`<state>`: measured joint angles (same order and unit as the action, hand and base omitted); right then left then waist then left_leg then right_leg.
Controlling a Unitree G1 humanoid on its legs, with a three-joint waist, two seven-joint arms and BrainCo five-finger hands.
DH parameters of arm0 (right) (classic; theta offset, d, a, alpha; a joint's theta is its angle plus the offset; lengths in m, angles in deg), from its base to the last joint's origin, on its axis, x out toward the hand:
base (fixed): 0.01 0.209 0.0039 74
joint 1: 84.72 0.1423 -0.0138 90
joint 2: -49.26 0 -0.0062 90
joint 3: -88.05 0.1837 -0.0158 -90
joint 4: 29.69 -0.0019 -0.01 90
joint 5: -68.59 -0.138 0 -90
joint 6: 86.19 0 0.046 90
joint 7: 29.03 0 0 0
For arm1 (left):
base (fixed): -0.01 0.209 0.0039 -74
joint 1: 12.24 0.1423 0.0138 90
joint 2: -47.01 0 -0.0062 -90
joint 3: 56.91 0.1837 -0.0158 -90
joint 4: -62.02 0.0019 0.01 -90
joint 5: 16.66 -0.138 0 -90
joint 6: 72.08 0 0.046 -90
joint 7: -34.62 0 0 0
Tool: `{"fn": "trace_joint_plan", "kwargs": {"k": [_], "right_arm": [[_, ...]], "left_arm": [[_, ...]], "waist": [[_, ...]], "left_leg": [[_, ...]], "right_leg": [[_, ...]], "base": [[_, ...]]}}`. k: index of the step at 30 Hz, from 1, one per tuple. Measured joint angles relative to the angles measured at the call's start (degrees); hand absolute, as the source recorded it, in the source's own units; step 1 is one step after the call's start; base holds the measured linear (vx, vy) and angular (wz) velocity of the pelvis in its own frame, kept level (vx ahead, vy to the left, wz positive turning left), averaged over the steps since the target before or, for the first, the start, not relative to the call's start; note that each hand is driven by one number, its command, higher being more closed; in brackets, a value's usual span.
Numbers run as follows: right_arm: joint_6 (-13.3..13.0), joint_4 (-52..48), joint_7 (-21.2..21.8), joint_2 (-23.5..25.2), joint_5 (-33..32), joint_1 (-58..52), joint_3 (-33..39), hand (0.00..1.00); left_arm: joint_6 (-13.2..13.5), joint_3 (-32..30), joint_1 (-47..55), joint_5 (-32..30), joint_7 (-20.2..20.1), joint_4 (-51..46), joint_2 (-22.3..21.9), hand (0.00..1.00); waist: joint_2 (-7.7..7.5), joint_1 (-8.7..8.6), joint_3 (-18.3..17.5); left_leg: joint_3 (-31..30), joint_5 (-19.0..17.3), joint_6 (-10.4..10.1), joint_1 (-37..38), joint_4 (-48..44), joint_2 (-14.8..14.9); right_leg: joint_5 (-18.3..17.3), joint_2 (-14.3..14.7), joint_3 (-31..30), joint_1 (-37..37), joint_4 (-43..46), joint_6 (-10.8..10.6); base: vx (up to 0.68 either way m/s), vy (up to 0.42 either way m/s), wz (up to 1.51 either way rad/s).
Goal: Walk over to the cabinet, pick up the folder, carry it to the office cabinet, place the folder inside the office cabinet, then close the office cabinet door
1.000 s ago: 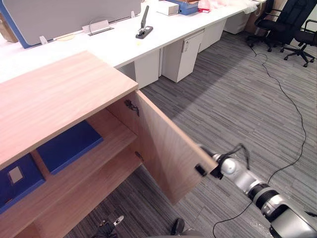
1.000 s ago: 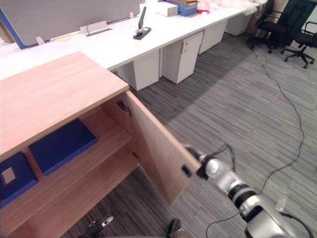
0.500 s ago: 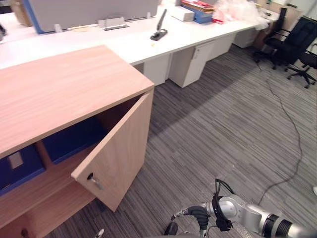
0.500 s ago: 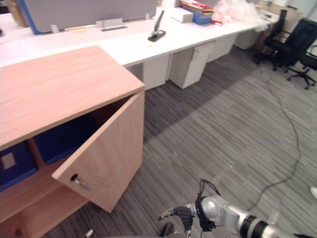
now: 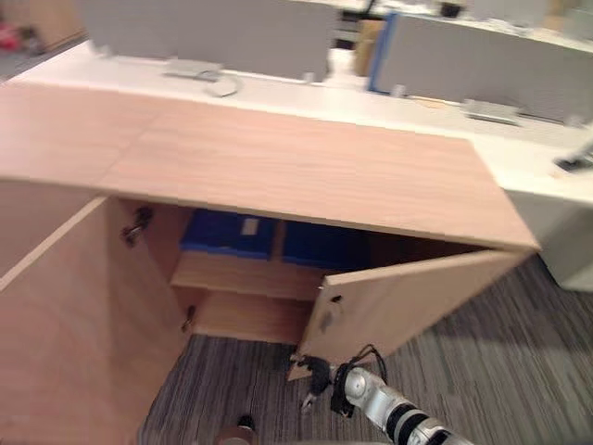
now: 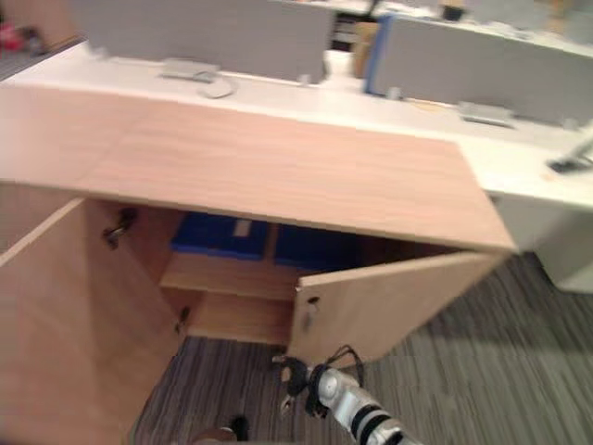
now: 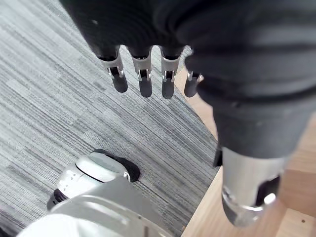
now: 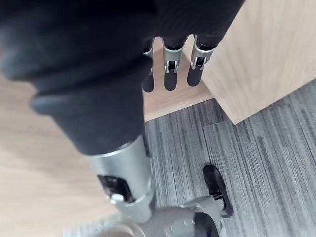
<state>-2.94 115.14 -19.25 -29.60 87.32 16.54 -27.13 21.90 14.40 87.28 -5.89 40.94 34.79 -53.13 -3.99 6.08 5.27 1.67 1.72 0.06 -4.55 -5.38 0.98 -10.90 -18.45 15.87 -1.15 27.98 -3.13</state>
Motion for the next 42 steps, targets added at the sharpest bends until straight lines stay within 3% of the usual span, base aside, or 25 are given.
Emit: {"fn": "trace_joint_plan", "kwargs": {"k": [1,2,3,4,5,8,13,15,16,17,19,20,21,24,27,29,34,37,39,42], "right_arm": [[0.86,2.36,-2.12,0.40,-4.86,-1.16,6.36,0.00],[1.49,5.36,-4.26,1.04,-8.87,-2.10,11.82,0.00],[1.98,7.25,-5.17,1.52,-10.53,-2.05,14.44,0.00],[2.56,9.90,-6.19,2.07,-12.80,-1.84,17.60,0.00],[3.07,12.79,-7.08,2.20,-14.16,-1.91,20.66,0.00],[4.67,18.19,-10.33,2.96,-17.88,-3.12,29.77,0.00],[5.70,18.99,-13.11,3.67,-18.02,-6.29,38.50,0.00],[5.61,18.96,-13.33,3.57,-17.98,-6.56,39.81,0.00],[5.60,18.92,-13.33,3.67,-17.75,-6.50,39.85,0.00],[5.58,18.81,-13.32,4.04,-17.54,-6.46,39.85,0.00],[5.61,17.74,-13.30,3.55,-17.46,-6.71,39.84,0.00],[5.66,17.29,-13.31,3.29,-17.42,-7.30,39.84,0.00],[5.64,16.66,-13.31,3.10,-17.44,-7.65,40.32,0.00],[6.22,16.77,-13.29,4.21,-17.59,-8.63,42.12,0.00],[6.45,16.54,-13.29,4.22,-18.18,-8.47,44.12,0.00],[6.39,15.50,-13.30,4.52,-19.69,-8.63,44.18,0.00],[6.60,14.54,-13.32,4.81,-19.82,-9.44,46.41,0.00],[6.64,14.33,-13.29,4.70,-19.75,-10.21,46.50,0.00],[6.72,13.12,-13.22,4.60,-19.68,-10.96,46.51,0.00],[6.74,12.15,-12.54,3.98,-19.46,-11.53,46.50,0.00]], "left_arm": [[0.07,1.60,-1.16,0.01,0.10,-0.38,0.21,0.00],[0.21,2.33,-2.26,0.01,0.17,-0.92,0.41,0.00],[0.32,2.71,-2.60,-0.22,0.18,-1.40,0.80,0.00],[0.43,2.78,-2.94,-0.19,0.27,-2.09,0.98,0.00],[0.43,2.94,-3.17,-0.12,0.28,-2.30,0.43,0.00],[0.58,2.74,-2.48,1.43,0.31,-2.64,-1.01,0.00],[0.64,2.37,-2.36,3.86,-0.71,-2.75,-1.03,0.00],[0.59,2.07,-2.30,4.55,-1.06,-2.74,-1.12,0.00],[0.60,2.47,-2.37,4.79,-1.10,-2.69,-0.95,0.00],[0.52,2.35,-2.73,5.28,-1.15,-2.69,-0.70,0.00],[0.35,2.52,-2.31,5.28,-1.13,-2.66,-0.90,0.00],[0.29,2.89,-1.68,5.27,-1.14,-2.63,-0.94,0.00],[0.16,3.44,-1.73,5.26,-1.33,-2.48,-0.75,0.00],[-0.16,3.48,-1.74,5.48,-1.68,-2.61,0.19,0.00],[-0.58,3.38,-1.46,5.51,-1.77,-2.68,-0.15,0.00],[-0.90,3.18,-1.23,5.51,-1.82,-2.69,-0.27,0.00],[-1.18,0.88,-1.25,6.44,-1.75,-9.96,-1.45,0.00],[-1.14,-7.78,-1.35,5.18,-1.44,-16.61,-0.87,0.00],[-1.18,-14.57,-2.32,3.64,-0.98,-17.90,1.69,0.00],[-2.00,-24.00,-3.93,-2.25,0.95,-18.67,10.24,0.00]], "waist": [[0.16,-0.62,0.24],[-0.36,-0.96,0.19],[-1.00,-0.97,0.60],[-1.58,-1.00,1.17],[-0.78,-0.75,1.16],[1.66,-0.22,1.15],[1.35,-0.11,2.49],[1.59,-0.09,2.98],[1.28,-0.21,3.41],[1.19,-0.38,4.15],[1.68,-0.26,4.69],[2.16,-0.44,4.36],[2.73,-0.70,4.41],[0.66,-0.99,3.90],[0.93,-1.18,3.14],[1.23,-1.34,2.95],[1.37,-2.04,2.28],[1.52,-2.17,1.85],[1.77,-2.27,1.61],[2.40,-2.18,1.46]], "left_leg": [[-4.54,0.71,-0.59,-0.78,-0.20,-1.59],[-8.18,1.80,-1.47,-1.43,-0.42,-3.46],[-9.85,1.96,-1.69,-1.45,-0.58,-4.53],[-12.27,1.98,-2.00,-1.60,-1.14,-5.83],[-14.23,2.17,-2.73,-1.74,-1.02,-5.66],[-19.02,3.45,-4.41,-2.55,0.59,-2.74],[-24.98,3.77,-5.88,-3.68,-1.50,-2.45],[-22.53,4.07,-5.70,-5.10,-3.07,-2.59],[-16.33,4.44,-3.97,-6.25,-3.25,-1.86],[-4.98,0.75,0.44,-9.07,-9.70,0.84],[7.45,-5.79,1.33,-11.31,-22.28,5.98],[9.68,-8.12,1.52,-11.05,-25.07,6.72],[10.13,-9.46,1.61,-10.97,-23.61,5.61],[8.20,-5.59,3.09,-8.94,-14.97,-0.89],[6.73,-2.66,4.41,-6.65,-7.88,-5.20],[6.21,-0.62,4.74,-4.85,-3.47,-6.30],[4.74,4.99,4.29,-0.57,6.15,-7.07],[5.07,7.50,3.07,1.70,10.42,-6.19],[5.70,7.45,3.01,1.89,10.43,-5.74],[8.04,6.68,2.55,3.07,10.67,-4.83]], "right_leg": [[-0.98,2.09,-4.02,0.32,-2.41,-1.95],[-0.90,2.32,-4.17,0.84,-6.00,-2.45],[-0.06,1.93,-2.97,1.16,-8.27,-2.96],[-0.33,1.24,-1.03,1.96,-9.81,-5.18],[-0.55,1.63,1.20,3.38,-11.12,-5.83],[0.12,6.04,6.84,6.68,-15.96,-4.83],[0.39,9.92,14.58,12.64,-19.79,-4.37],[0.29,10.37,17.04,13.57,-19.79,-4.19],[-0.14,10.16,18.73,13.58,-19.89,-3.25],[-0.12,10.03,20.08,13.32,-19.69,-2.96],[-0.26,9.94,21.11,14.43,-19.31,-2.94],[-0.50,9.76,21.52,14.78,-18.82,-3.26],[-1.96,8.91,22.08,14.37,-17.05,-4.22],[-2.00,6.56,21.70,13.95,-18.32,-3.08],[-1.72,4.74,21.63,14.15,-19.04,-2.56],[-1.08,4.45,21.63,14.23,-19.80,-1.57],[-0.08,5.28,21.63,14.39,-20.63,-1.28],[0.19,5.91,21.40,14.55,-20.91,-1.70],[0.20,6.29,20.77,14.55,-21.30,-1.69],[0.19,6.50,18.43,14.56,-21.49,-1.69]], "base": [[0.05,-0.104,2.47],[0.03,-0.116,2.13],[-0.01,-0.121,1.69],[-0.02,-0.142,1.21],[0.01,-0.201,1.11],[0.07,-0.234,0.74],[0.05,-0.171,0.79],[-0.02,-0.086,0.63],[-0.04,0.011,0.52],[-0.05,0.033,0.47],[0.05,0.118,0.35],[0.15,0.227,0.51],[0.13,0.208,0.50],[0.07,0.151,0.70],[0.06,0.101,0.62],[0.04,0.035,0.11],[0.03,-0.049,0.10],[0.02,-0.078,-0.11],[0.02,-0.083,-0.21],[0.01,-0.062,-0.40]]}}
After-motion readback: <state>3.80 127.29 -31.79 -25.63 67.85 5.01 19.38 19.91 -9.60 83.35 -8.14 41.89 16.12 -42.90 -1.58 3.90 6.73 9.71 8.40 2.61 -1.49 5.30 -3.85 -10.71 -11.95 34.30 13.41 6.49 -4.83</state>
